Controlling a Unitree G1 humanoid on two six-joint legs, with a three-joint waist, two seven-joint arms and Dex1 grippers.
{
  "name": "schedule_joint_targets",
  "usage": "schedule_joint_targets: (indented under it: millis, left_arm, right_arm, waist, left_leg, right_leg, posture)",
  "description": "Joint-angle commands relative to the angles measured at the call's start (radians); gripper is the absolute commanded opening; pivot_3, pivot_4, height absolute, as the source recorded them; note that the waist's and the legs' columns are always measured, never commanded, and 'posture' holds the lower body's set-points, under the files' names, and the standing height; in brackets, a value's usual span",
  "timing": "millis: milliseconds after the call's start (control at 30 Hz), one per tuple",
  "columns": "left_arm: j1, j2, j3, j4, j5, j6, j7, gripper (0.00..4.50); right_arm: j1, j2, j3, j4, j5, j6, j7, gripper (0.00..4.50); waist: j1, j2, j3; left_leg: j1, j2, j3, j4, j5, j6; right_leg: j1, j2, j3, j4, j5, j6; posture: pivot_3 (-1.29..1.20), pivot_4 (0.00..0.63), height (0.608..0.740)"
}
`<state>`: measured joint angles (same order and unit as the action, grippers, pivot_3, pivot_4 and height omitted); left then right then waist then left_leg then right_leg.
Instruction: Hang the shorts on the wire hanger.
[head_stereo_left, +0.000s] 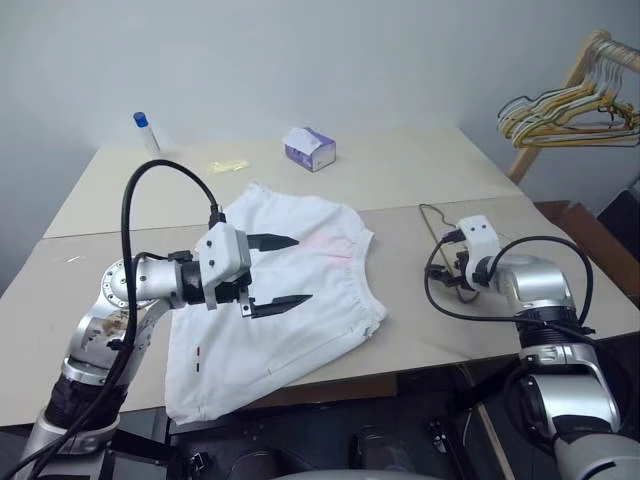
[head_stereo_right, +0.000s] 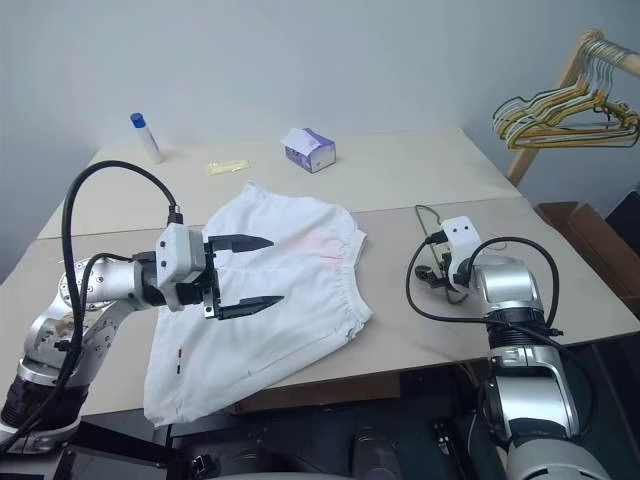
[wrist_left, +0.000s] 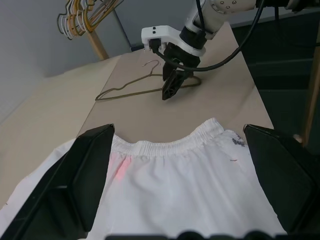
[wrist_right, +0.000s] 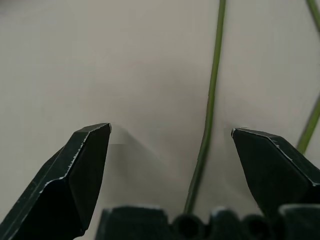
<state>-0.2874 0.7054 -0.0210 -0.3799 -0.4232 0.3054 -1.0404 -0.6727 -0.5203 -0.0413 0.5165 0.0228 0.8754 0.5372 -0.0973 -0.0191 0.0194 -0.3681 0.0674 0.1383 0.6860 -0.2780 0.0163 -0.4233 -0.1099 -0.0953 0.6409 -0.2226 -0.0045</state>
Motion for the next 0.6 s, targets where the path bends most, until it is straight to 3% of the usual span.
schedule_joint_targets:
  millis: [33, 100, 200, 533, 567, 600]
  left_arm:
    - [-0.006, 0.004, 0.007, -0.019, 0.007, -0.02, 0.007, 4.48]
    - [-0.007, -0.004, 0.004, -0.023, 0.005, -0.022, 0.011, 4.48]
    - [-0.004, -0.008, 0.004, -0.029, 0.002, -0.022, 0.014, 4.5]
    - [0.02, -0.004, 0.008, -0.047, 0.013, -0.03, 0.021, 4.5]
    - [0.02, -0.005, 0.009, -0.048, 0.014, -0.029, 0.024, 4.5]
    - [0.019, -0.006, 0.01, -0.049, 0.014, -0.027, 0.027, 4.5]
  right_arm:
    - [-0.046, -0.021, 0.01, 0.038, 0.002, -0.027, 0.015, 4.5]
    - [-0.048, -0.023, 0.021, 0.058, 0.001, -0.029, 0.027, 4.5]
    - [-0.055, -0.025, 0.03, 0.09, -0.005, -0.033, 0.022, 3.91]
    - [-0.073, -0.024, 0.078, 0.175, -0.042, -0.056, 0.013, 0.34]
    - [-0.072, -0.023, 0.078, 0.176, -0.043, -0.058, 0.013, 0.04]
    - [-0.071, -0.023, 0.081, 0.176, -0.049, -0.061, 0.008, 0.04]
  waist:
    - [-0.001, 0.0, 0.0]
    - [-0.001, 0.0, 0.0]
    - [0.0, 0.0, 0.0]
    - [0.0, 0.0, 0.0]
    - [0.0, 0.0, 0.0]
    - [0.0, 0.0, -0.001]
  left_leg:
    - [0.0, 0.0, 0.0, 0.0, 0.0, 0.0]
    - [0.0, 0.0, 0.0, 0.0, 0.0, 0.0]
    - [0.0, 0.0, 0.0, 0.0, 0.0, 0.0]
    - [0.001, 0.0, 0.0, 0.0, 0.0, 0.0]
    - [0.001, 0.0, 0.0, 0.0, 0.0, 0.0]
    - [0.001, 0.0, 0.0, 0.0, 0.0, 0.0]
  right_leg:
    - [0.0, 0.0, 0.0, 0.0, 0.0, 0.0]
    - [0.0, 0.0, 0.0, 0.0, 0.0, 0.0]
    - [0.0, 0.0, 0.0, 0.0, 0.0, 0.0]
    - [0.001, 0.0, 0.0, 0.0, 0.0, 0.0]
    - [0.001, 0.0, 0.0, 0.0, 0.0, 0.0]
    - [0.001, 0.0, 0.0, 0.0, 0.0, 0.0]
  posture:
    - [-0.07, 0.0, 0.74]
    - [-0.07, 0.0, 0.74]
    - [-0.06, 0.0, 0.74]
    - [-0.05, 0.0, 0.74]
    - [-0.05, 0.0, 0.74]
    - [-0.05, 0.0, 0.74]
